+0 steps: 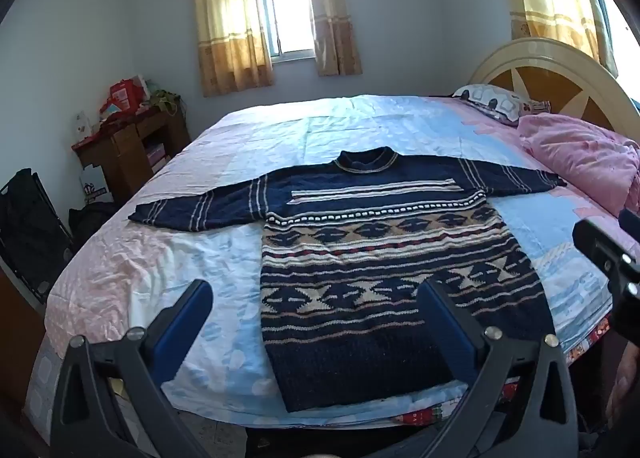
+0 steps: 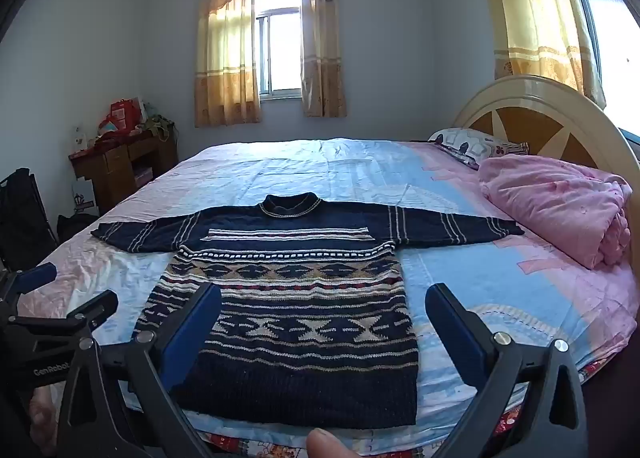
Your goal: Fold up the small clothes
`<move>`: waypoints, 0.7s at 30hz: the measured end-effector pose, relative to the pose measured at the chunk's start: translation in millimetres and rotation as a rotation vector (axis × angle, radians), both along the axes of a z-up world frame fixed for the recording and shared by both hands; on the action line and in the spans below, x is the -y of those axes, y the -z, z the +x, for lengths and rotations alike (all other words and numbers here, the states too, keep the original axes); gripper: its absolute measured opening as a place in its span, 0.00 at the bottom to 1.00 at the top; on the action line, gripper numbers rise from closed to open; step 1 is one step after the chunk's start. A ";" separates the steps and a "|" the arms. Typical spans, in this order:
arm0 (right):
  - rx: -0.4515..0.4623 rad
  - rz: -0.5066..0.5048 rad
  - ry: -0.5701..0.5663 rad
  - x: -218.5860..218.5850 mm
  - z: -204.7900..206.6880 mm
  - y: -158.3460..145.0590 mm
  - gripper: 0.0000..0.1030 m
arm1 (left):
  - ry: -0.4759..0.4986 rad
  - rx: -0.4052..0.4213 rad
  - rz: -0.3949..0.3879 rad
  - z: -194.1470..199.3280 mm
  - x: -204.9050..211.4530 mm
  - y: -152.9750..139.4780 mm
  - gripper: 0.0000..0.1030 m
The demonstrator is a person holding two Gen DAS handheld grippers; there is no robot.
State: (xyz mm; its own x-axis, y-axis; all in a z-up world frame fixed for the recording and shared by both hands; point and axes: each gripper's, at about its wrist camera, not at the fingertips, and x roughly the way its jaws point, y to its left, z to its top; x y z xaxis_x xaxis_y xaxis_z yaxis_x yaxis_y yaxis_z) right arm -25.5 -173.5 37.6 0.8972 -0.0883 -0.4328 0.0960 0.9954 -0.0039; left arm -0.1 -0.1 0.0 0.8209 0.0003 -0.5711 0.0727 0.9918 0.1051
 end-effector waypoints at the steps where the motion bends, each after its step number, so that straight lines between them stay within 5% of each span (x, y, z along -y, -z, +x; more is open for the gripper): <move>1: -0.004 0.001 0.000 0.1 0.0 -0.1 0.99 | 0.003 -0.006 -0.012 0.2 -0.4 0.1 1.00; 21: -0.016 0.003 0.013 6.2 7.2 7.4 0.99 | -0.012 -0.018 -0.034 1.5 -3.5 3.2 1.00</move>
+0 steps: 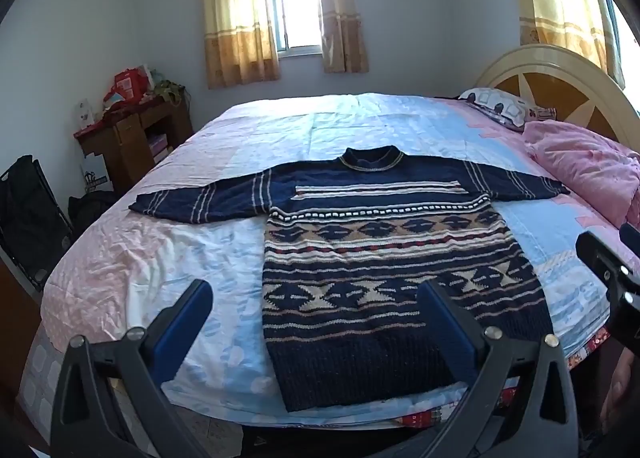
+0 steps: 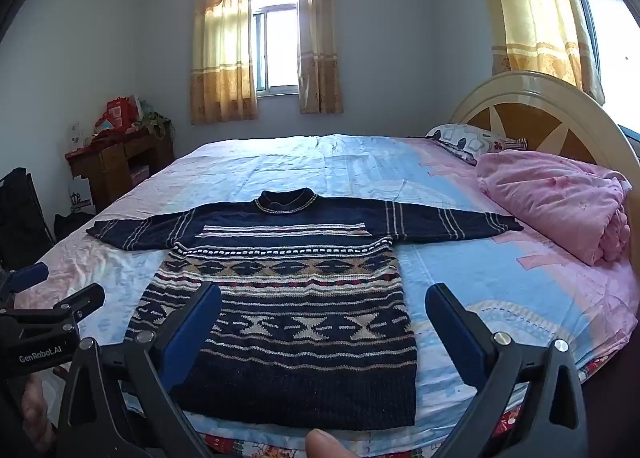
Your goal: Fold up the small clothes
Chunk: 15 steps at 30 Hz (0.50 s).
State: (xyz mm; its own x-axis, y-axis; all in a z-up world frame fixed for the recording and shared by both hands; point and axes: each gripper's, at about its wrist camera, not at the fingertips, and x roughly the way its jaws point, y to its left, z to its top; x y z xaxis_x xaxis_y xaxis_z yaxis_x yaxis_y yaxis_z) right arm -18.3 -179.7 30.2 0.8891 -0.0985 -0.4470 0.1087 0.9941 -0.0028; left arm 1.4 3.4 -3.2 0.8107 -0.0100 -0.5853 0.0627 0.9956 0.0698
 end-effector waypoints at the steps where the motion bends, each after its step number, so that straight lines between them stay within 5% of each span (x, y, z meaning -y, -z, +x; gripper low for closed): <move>1: -0.001 -0.001 0.000 -0.4 0.1 0.0 0.99 | -0.001 -0.001 -0.001 0.9 -0.3 0.2 1.00; 15: -0.007 0.000 0.001 -1.7 0.1 1.2 0.99 | -0.020 -0.010 -0.027 4.6 -8.0 2.2 1.00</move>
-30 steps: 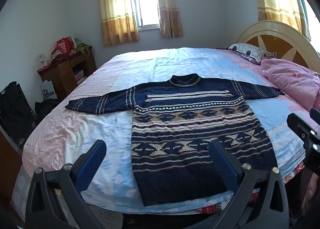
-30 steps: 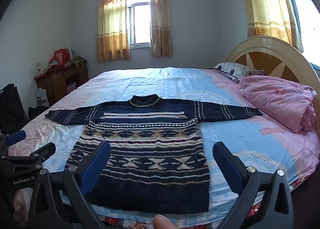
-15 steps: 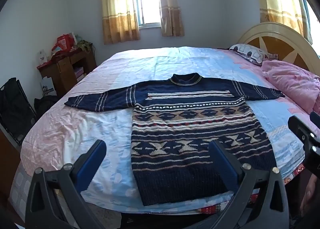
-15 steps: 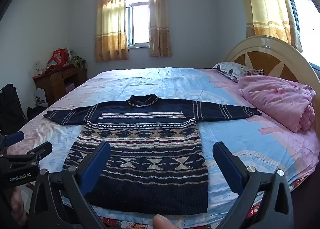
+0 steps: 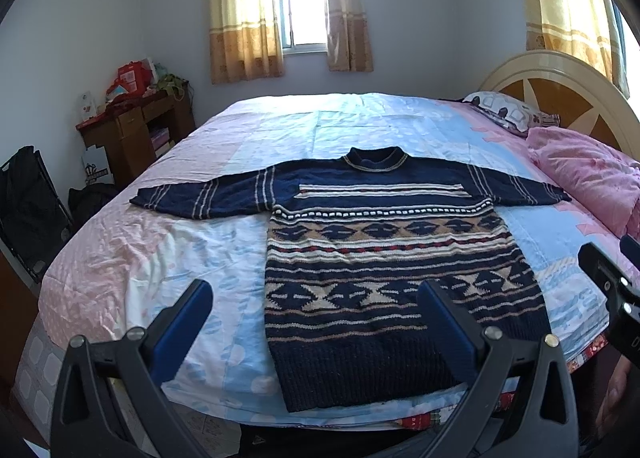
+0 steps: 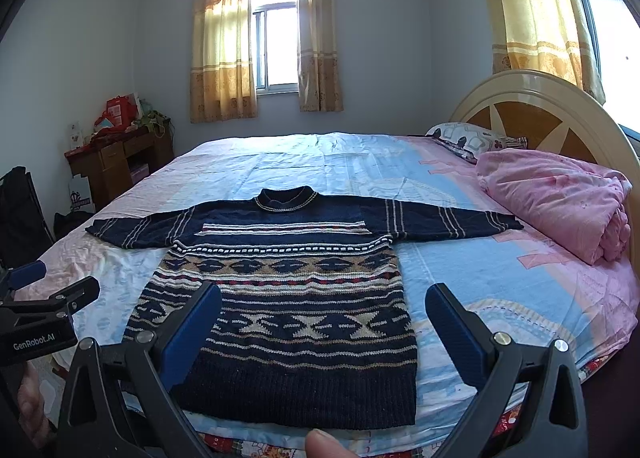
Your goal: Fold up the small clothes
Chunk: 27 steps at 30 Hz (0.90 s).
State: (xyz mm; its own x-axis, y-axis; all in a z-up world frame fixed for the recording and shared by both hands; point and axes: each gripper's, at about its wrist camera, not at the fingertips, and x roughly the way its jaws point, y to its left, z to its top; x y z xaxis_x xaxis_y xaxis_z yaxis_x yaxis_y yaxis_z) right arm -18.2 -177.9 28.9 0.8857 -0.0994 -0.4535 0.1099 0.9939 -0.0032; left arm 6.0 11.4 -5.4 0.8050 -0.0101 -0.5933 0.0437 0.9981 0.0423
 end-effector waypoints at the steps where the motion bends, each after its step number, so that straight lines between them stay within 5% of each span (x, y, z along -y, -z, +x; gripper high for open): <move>1: 0.000 0.000 0.001 -0.1 0.1 0.0 0.99 | -0.001 -0.001 0.000 0.3 -0.1 0.0 1.00; 27: -0.013 -0.007 -0.008 -1.2 1.5 1.4 0.99 | -0.004 -0.003 -0.010 0.8 -1.9 0.2 1.00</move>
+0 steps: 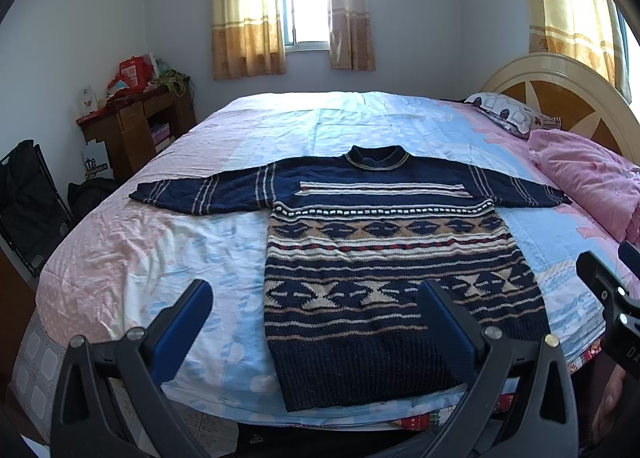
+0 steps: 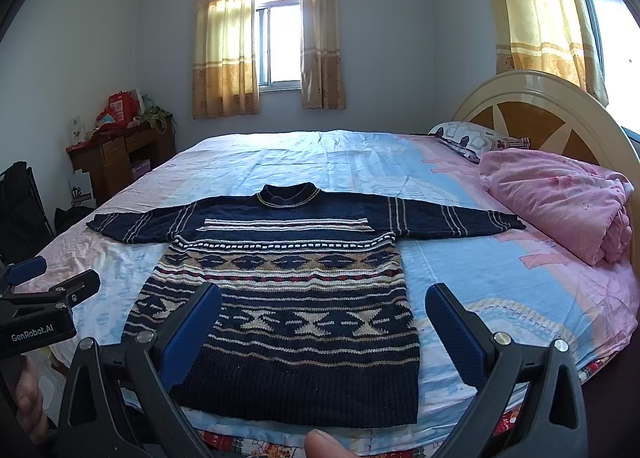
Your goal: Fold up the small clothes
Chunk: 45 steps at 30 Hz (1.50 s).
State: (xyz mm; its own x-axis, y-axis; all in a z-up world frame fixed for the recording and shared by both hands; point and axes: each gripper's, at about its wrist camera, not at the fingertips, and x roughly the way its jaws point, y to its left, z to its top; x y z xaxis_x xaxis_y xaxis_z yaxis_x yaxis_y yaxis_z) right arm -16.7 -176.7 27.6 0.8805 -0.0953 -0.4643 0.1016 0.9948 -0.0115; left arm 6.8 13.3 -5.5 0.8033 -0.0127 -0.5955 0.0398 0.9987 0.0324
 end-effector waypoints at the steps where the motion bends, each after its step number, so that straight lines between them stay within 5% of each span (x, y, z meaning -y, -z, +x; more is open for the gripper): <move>1: 0.000 0.000 0.000 -0.1 0.1 0.0 0.99 | -0.001 0.001 0.000 -0.3 0.2 0.1 1.00; 33: -0.028 -0.008 -0.025 -4.1 7.2 9.8 0.99 | -0.012 -0.010 -0.013 2.1 -10.5 5.0 1.00; 45: -0.092 -0.007 -0.096 10.9 53.0 37.9 0.99 | -0.022 -0.006 0.051 51.3 -11.3 16.0 1.00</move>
State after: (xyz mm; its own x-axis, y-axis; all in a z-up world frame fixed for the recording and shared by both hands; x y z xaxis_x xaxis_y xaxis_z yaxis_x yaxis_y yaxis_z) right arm 36.3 -187.6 -10.3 0.8397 -0.0163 -0.5428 0.0044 0.9997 -0.0232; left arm 58.1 24.6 -21.5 0.7997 0.0348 -0.5993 0.0187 0.9964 0.0827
